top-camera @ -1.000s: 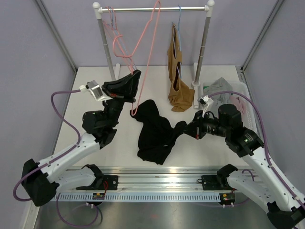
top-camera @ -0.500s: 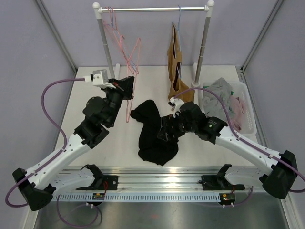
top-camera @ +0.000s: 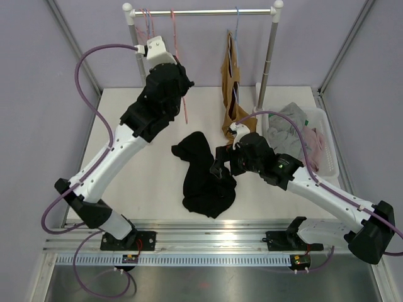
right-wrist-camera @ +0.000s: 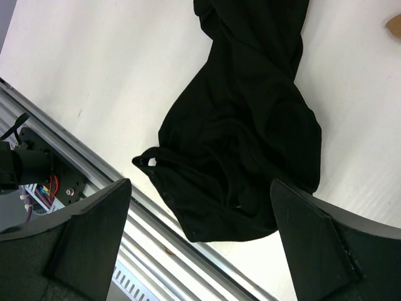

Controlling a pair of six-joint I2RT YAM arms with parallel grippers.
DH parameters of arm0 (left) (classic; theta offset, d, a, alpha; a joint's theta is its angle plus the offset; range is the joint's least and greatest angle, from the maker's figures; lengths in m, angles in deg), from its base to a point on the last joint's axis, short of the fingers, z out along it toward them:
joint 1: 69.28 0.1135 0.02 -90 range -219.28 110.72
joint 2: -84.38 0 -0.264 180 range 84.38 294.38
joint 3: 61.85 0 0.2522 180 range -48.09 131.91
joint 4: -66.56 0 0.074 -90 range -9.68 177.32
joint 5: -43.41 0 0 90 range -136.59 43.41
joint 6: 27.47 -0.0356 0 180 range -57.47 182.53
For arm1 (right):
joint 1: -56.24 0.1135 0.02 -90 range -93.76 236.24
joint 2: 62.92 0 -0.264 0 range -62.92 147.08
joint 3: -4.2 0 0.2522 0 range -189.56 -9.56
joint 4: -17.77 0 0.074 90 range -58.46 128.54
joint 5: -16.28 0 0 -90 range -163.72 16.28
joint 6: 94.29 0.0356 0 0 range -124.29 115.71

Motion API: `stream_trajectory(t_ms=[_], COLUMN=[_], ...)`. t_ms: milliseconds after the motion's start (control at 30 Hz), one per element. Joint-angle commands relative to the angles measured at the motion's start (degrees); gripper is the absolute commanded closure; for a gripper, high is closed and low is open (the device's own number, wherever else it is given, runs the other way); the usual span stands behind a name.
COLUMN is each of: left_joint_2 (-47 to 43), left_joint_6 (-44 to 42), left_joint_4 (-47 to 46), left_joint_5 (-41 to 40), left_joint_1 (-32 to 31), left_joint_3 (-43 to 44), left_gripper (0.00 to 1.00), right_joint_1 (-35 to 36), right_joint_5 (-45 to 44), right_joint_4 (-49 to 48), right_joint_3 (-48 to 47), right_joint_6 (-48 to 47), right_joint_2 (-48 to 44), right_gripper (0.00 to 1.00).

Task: Remove the tank top from the hanger

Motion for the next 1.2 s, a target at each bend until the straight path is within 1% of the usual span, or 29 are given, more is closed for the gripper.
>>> stream_trajectory(t_ms=[0,33,67,100,133,167,267,333,467,633,700,900,1167], left_joint_2=[7.8,9.6,13.6,15.1,16.5,17.6,19.8,21.0,23.6,25.0,25.6,24.6,23.2], left_joint_6=[4.0,4.6,4.9,4.9,4.3,4.4,3.6,1.2,-1.2,-1.3,-0.5,2.3,3.0], left_joint_4=[12.7,14.2,16.1,18.2,18.6,18.6,16.0,11.9,9.9,8.7,9.3,9.8,8.6], left_joint_5=[-3.3,-1.3,-1.1,0.0,0.9,1.7,8.2,13.1,13.1,13.7,15.3,17.1,19.2], left_joint_1=[5.4,6.5,8.1,8.7,9.3,10.7,14.0,15.3,15.5,16.5,17.1,17.9,18.5], left_joint_3=[15.1,18.6,21.9,27.5,29.4,30.6,32.2,32.1,34.8,34.4,33.1,26.3,22.2], left_gripper=[1.0,1.0,1.0,1.0,1.0,1.0,1.0,1.0,1.0,1.0,1.0,1.0,1.0], right_joint_1=[0.2,0.3,0.2,0.2,0.2,0.2,0.2,0.2,0.2,0.2,0.2,0.3,0.2], right_joint_5=[-2.0,-2.0,-2.0,-3.7,-3.8,-3.8,-3.8,-3.3,-2.6,-2.6,-0.8,0.0,1.2], right_joint_4=[-1.2,-1.0,-0.7,-0.4,-0.4,-0.3,-0.2,-0.4,-0.9,-1.7,-2.3,-3.3,-4.0], right_joint_3=[-1.3,-1.3,-1.1,-1.0,-0.9,-0.7,-0.8,-0.7,-0.5,-0.3,-0.1,0.7,1.2], right_joint_6=[0.3,0.1,-0.1,-0.3,-0.4,-0.7,-1.1,-1.4,-1.7,-1.9,-1.8,-1.8,-2.3], right_joint_2=[-2.2,-2.4,-2.5,-2.7,-2.7,-2.7,-2.4,-2.0,-1.2,0.0,0.4,1.0,0.7], right_gripper=[0.01,0.0,0.0,0.0,0.01,0.01,0.0,0.01,0.0,0.01,0.0,0.01,0.01])
